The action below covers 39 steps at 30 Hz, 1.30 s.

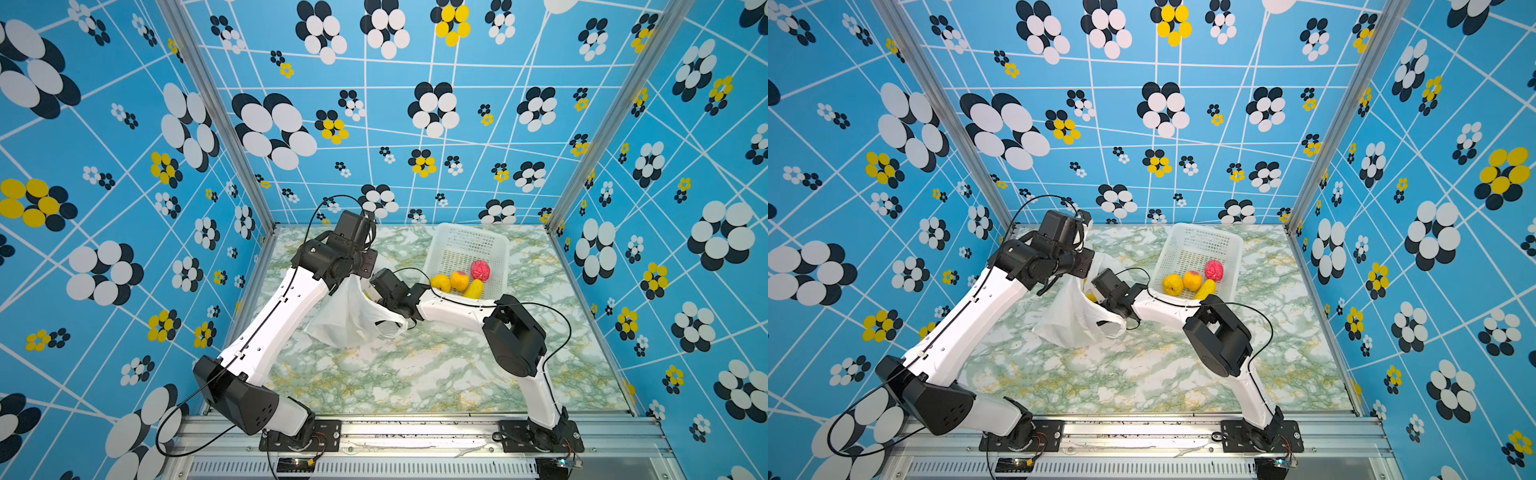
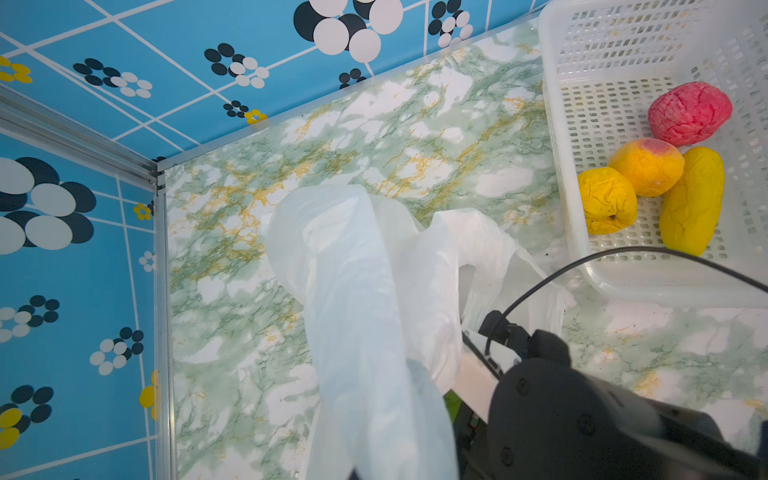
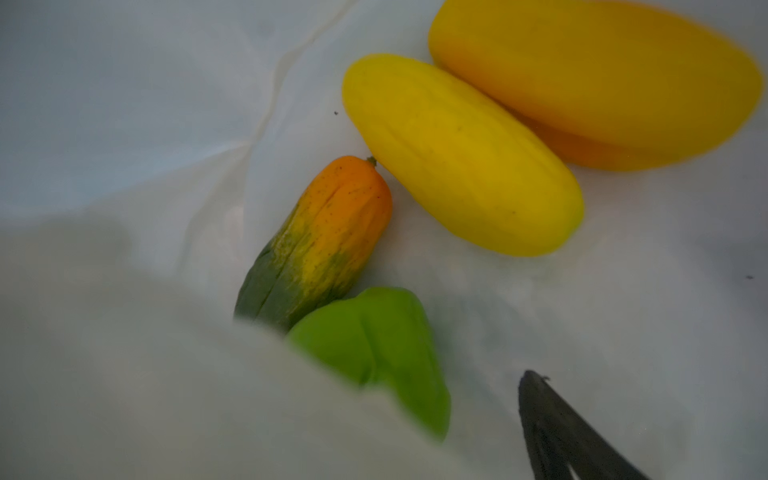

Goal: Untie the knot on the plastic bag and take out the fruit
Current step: 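Lower the right gripper into the bag toward the green round fruit, then position the right gripper above the green round fruit inside the bag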

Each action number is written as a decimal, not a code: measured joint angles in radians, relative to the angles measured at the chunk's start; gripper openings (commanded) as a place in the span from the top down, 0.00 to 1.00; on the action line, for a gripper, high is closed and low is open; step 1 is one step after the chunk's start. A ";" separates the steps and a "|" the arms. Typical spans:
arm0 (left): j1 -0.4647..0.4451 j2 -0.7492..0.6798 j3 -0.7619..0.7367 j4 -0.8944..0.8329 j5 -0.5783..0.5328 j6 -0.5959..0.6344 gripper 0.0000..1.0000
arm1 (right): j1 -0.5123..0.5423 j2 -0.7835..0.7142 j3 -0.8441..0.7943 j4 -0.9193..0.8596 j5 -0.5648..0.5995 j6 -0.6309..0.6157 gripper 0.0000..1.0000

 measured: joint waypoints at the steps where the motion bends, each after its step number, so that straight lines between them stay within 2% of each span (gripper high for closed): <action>1: 0.000 0.000 0.000 0.000 0.000 0.000 1.00 | 0.008 0.008 0.018 -0.010 0.008 0.000 0.14; 9: -0.001 0.000 0.000 0.000 0.000 0.000 1.00 | 0.021 0.051 0.092 -0.051 0.050 0.015 0.11; 13: -0.001 0.000 0.000 0.000 0.000 0.000 1.00 | 0.024 0.095 0.183 -0.117 0.100 0.023 0.11; 14: -0.001 0.000 0.000 0.000 0.000 0.000 1.00 | 0.026 0.111 0.212 -0.130 0.108 0.028 0.09; 15: -0.001 0.000 0.000 0.000 0.000 0.000 1.00 | 0.026 0.125 0.232 -0.135 0.111 0.032 0.02; 16: -0.001 0.000 0.000 0.000 0.000 0.000 1.00 | 0.026 0.134 0.242 -0.132 0.109 0.037 0.01; 23: -0.003 0.000 0.000 0.000 0.000 0.000 1.00 | 0.043 0.115 0.133 -0.051 0.033 0.041 0.01; 28: -0.006 0.000 0.000 0.000 0.000 0.000 1.00 | 0.057 0.112 0.098 -0.051 0.023 0.034 0.01; 31: -0.006 0.000 0.000 0.000 -0.001 0.000 1.00 | 0.059 0.122 0.124 -0.086 0.028 0.034 0.06; 39: -0.007 0.000 0.000 0.000 -0.001 0.000 1.00 | 0.059 0.153 0.181 -0.156 0.050 0.035 0.33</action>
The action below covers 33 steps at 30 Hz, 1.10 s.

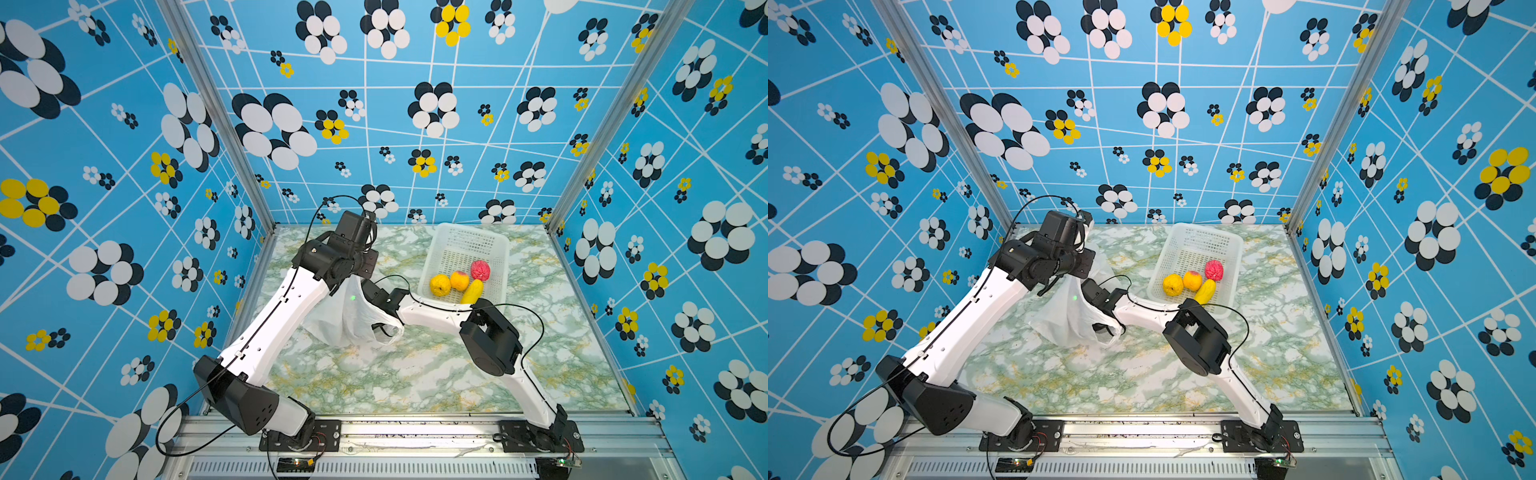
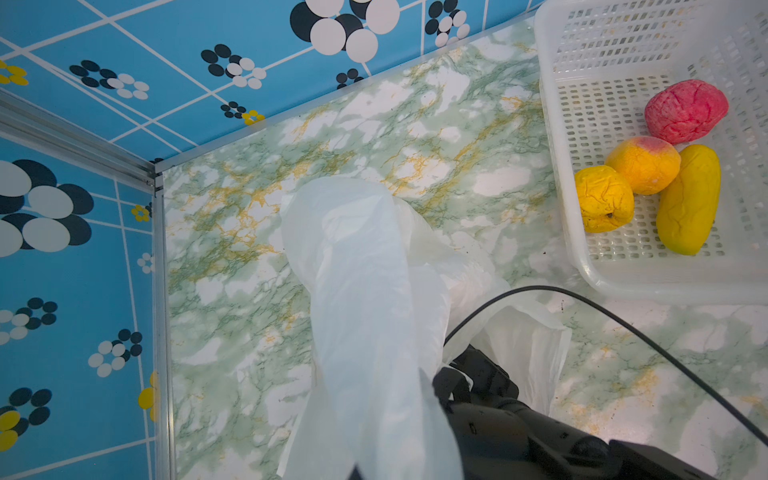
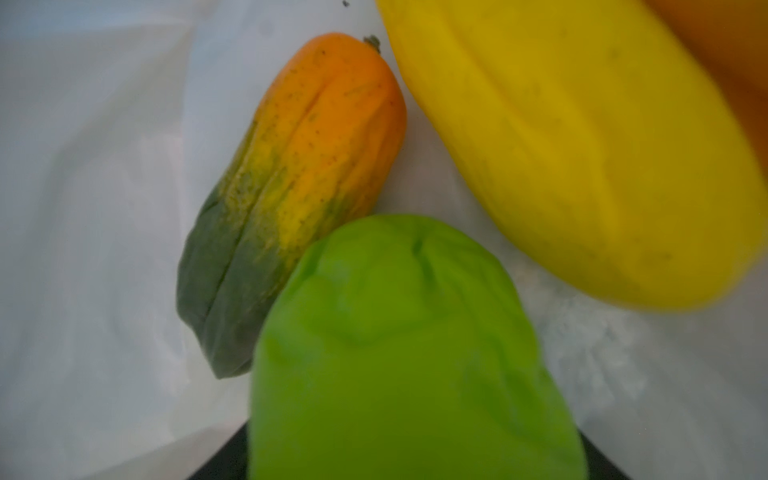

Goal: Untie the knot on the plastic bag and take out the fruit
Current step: 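Position the right gripper above the green round fruit inside the bag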

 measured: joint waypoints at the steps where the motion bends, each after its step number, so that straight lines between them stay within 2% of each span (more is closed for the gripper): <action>1: 0.000 0.000 0.000 0.000 0.000 0.000 1.00 | 0.000 0.000 0.000 -0.002 0.003 -0.003 0.36; 6: -0.002 0.000 0.000 0.000 0.000 0.000 1.00 | 0.000 -0.003 -0.005 0.005 0.010 -0.016 0.46; 10: -0.006 0.000 0.000 0.000 0.000 0.000 1.00 | -0.002 -0.067 -0.082 0.024 0.011 -0.020 0.51; 16: -0.006 0.000 0.000 0.000 0.000 0.000 1.00 | -0.029 -0.290 -0.275 0.116 0.010 -0.017 0.53; 20: -0.006 0.000 0.000 0.000 0.000 0.000 1.00 | -0.077 -0.403 -0.362 0.190 0.010 0.006 0.58; 33: -0.011 0.000 0.000 0.000 -0.005 0.000 1.00 | -0.157 -0.489 -0.525 0.299 0.011 0.055 0.61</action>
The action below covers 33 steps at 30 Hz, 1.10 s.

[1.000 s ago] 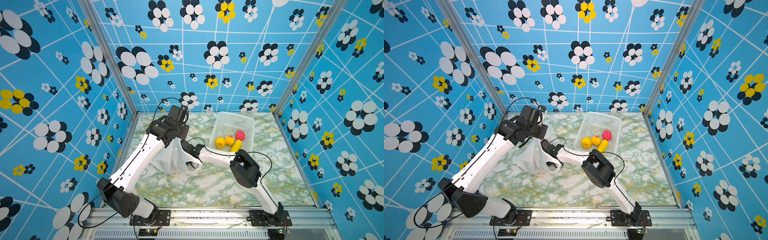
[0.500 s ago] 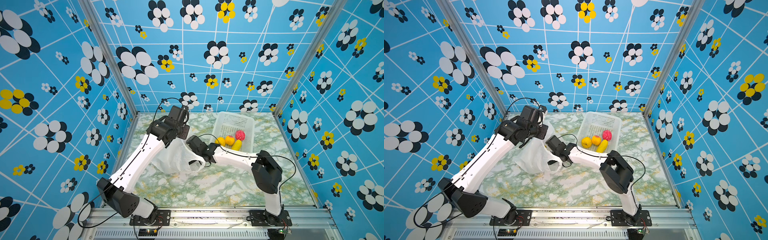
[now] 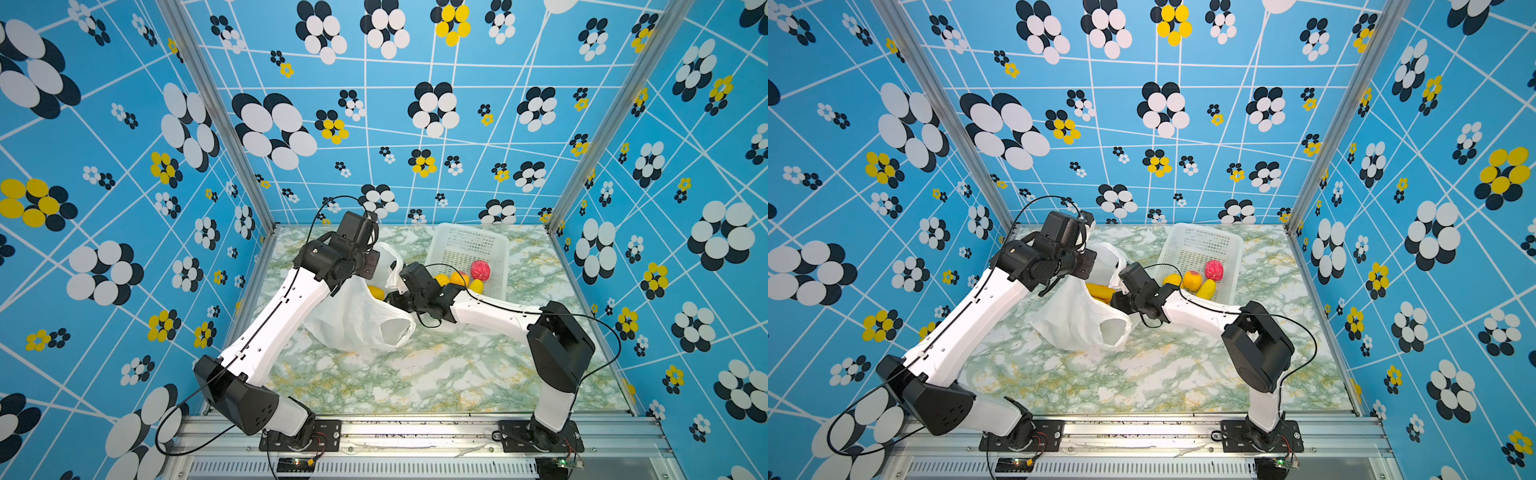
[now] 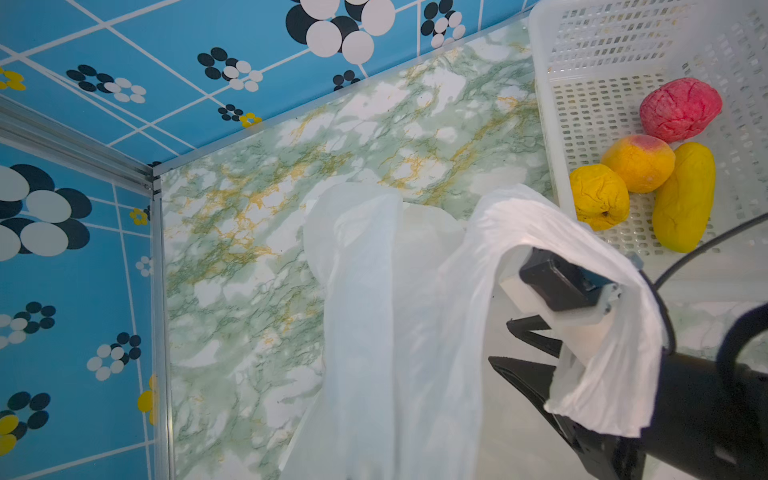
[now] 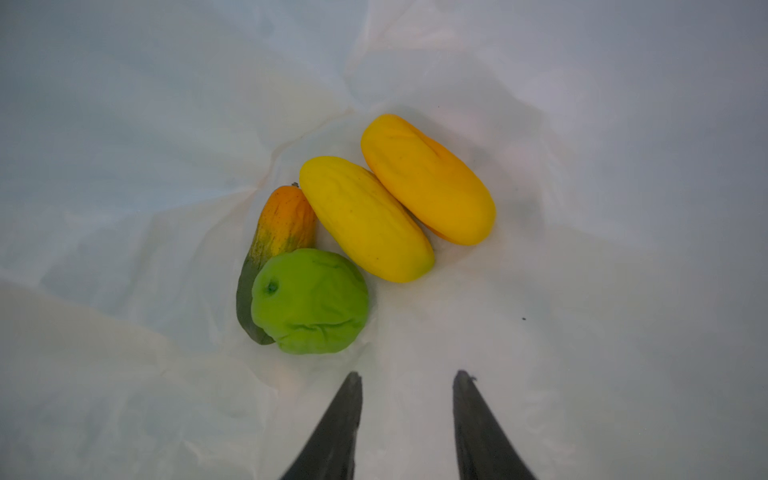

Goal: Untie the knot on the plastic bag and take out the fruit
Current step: 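Position the right gripper above the green round fruit inside the bag, then close the right gripper on the green round fruit while the left gripper shifts the bag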

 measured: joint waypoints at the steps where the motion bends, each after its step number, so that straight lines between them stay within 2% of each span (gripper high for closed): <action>1: 0.000 0.000 0.000 0.000 0.000 0.000 1.00 | -0.001 -0.021 -0.015 0.007 -0.001 0.000 0.61; 10: 0.000 0.000 0.000 0.000 -0.004 0.000 1.00 | -0.006 -0.251 -0.154 0.144 0.014 -0.019 0.61; 14: -0.001 0.000 0.000 0.000 -0.007 0.000 1.00 | -0.012 -0.286 -0.193 0.190 0.025 -0.023 0.61; 18: -0.001 0.000 0.000 0.000 -0.013 0.000 1.00 | -0.009 -0.286 -0.227 0.243 0.029 -0.010 0.46; 20: -0.001 0.000 0.000 0.000 -0.030 0.001 1.00 | 0.005 -0.286 -0.255 0.282 0.057 0.017 0.39; 24: -0.001 0.042 0.042 -0.027 -0.080 0.002 1.00 | 0.078 -0.288 -0.274 0.296 0.167 0.058 0.44; 26: -0.001 0.079 0.072 -0.035 -0.097 0.002 1.00 | 0.116 -0.298 -0.271 0.286 0.231 0.098 0.44; 30: -0.001 0.142 0.122 -0.071 -0.105 -0.009 1.00 | 0.145 -0.345 -0.418 0.436 0.311 0.212 0.43; 33: -0.001 0.170 0.176 -0.094 -0.105 -0.040 1.00 | 0.158 -0.285 -0.473 0.481 0.356 0.244 0.43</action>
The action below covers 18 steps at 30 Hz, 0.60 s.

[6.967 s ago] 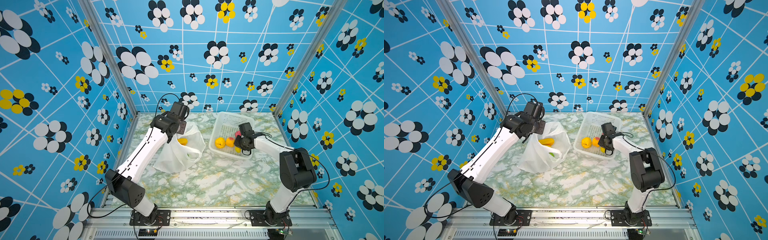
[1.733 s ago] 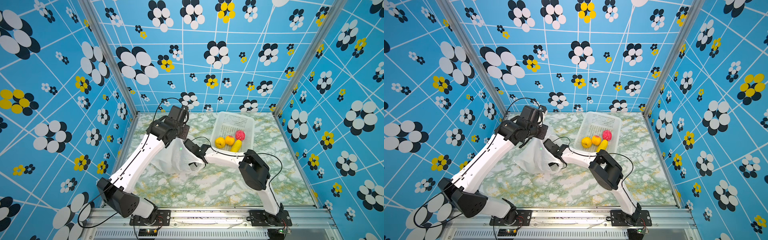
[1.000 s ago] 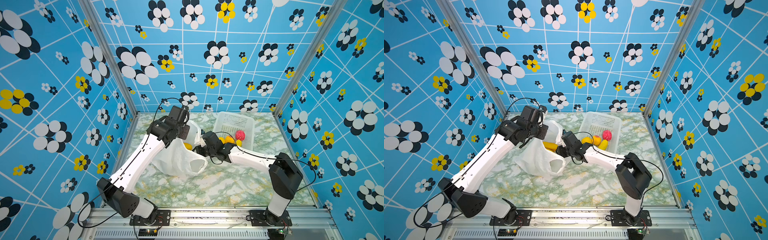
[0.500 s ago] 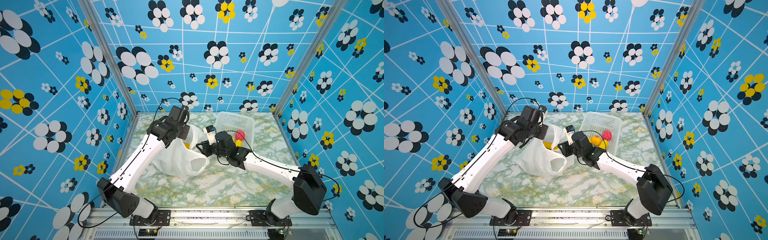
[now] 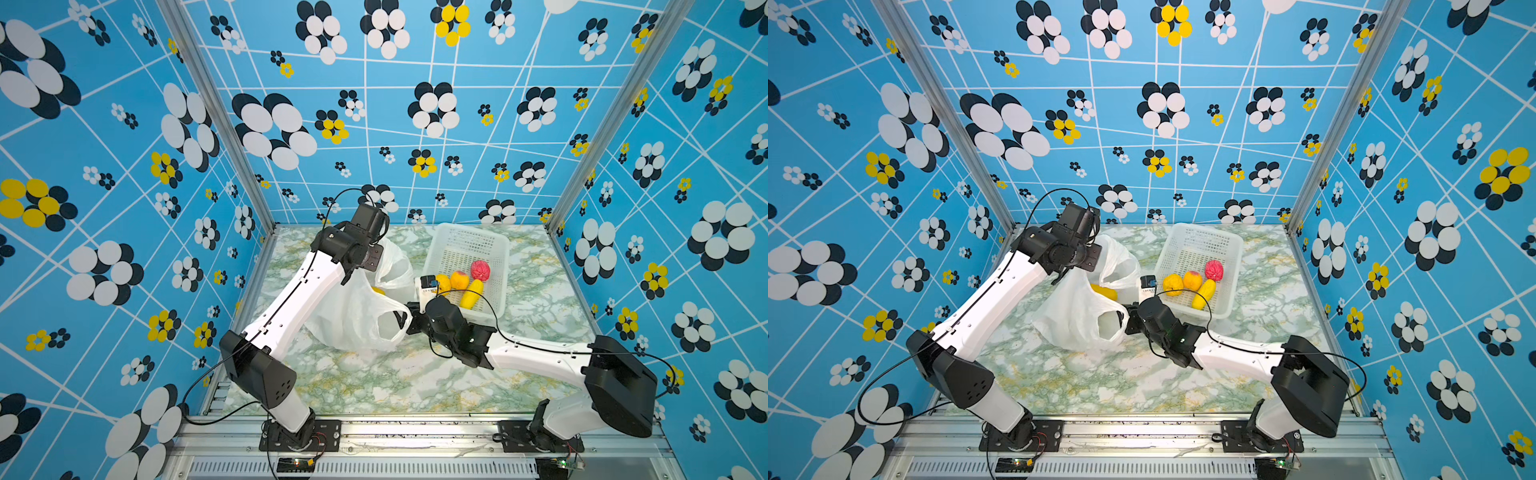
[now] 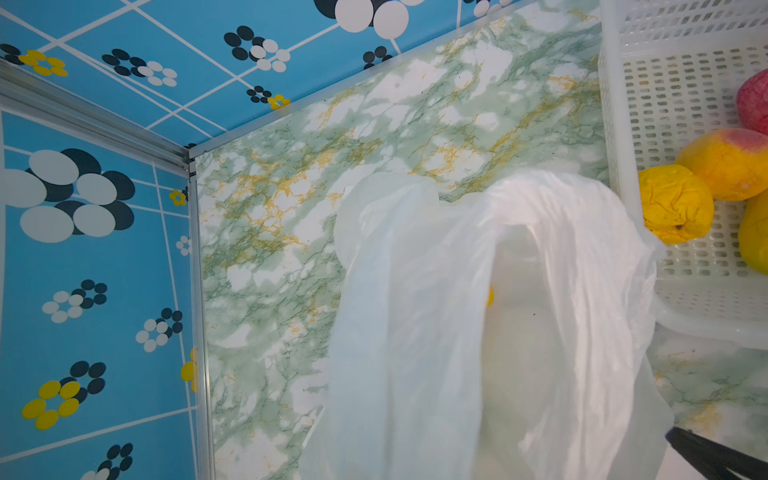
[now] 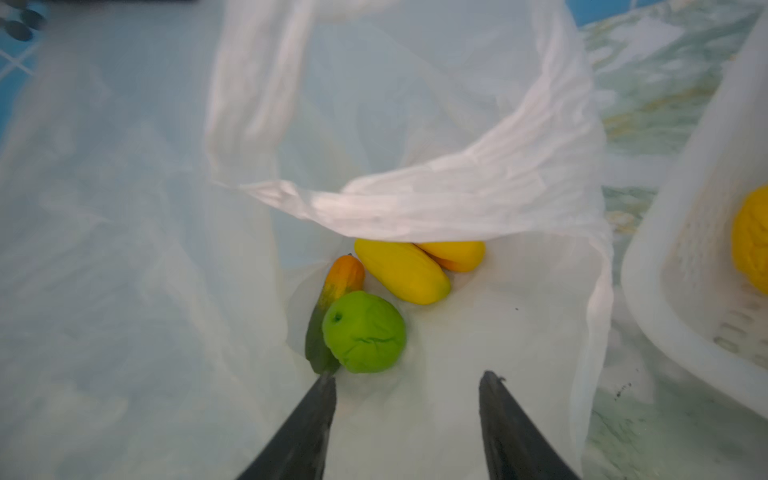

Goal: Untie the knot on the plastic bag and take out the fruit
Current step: 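Close the right gripper on the green round fruit while the left gripper shifts the bag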

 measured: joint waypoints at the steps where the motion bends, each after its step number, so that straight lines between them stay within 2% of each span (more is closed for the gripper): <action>1: 0.000 0.005 0.019 -0.003 0.000 -0.017 1.00 | 0.005 0.030 -0.001 0.021 0.006 0.004 0.43; 4: 0.000 0.035 0.095 0.003 0.005 -0.070 1.00 | 0.017 0.148 0.007 0.129 0.006 0.015 0.42; 7: -0.007 0.089 0.168 0.027 -0.001 -0.094 1.00 | 0.017 0.282 0.089 0.170 -0.022 0.018 0.41; 10: -0.012 0.150 0.212 0.056 -0.015 -0.094 1.00 | 0.016 0.401 0.227 0.172 -0.062 0.018 0.36; 14: -0.014 0.235 0.327 0.058 0.002 -0.083 1.00 | 0.015 0.503 0.436 0.123 -0.081 0.013 0.39; 18: -0.048 0.208 0.338 0.070 -0.017 -0.074 1.00 | 0.009 0.590 0.633 0.064 -0.110 0.013 0.40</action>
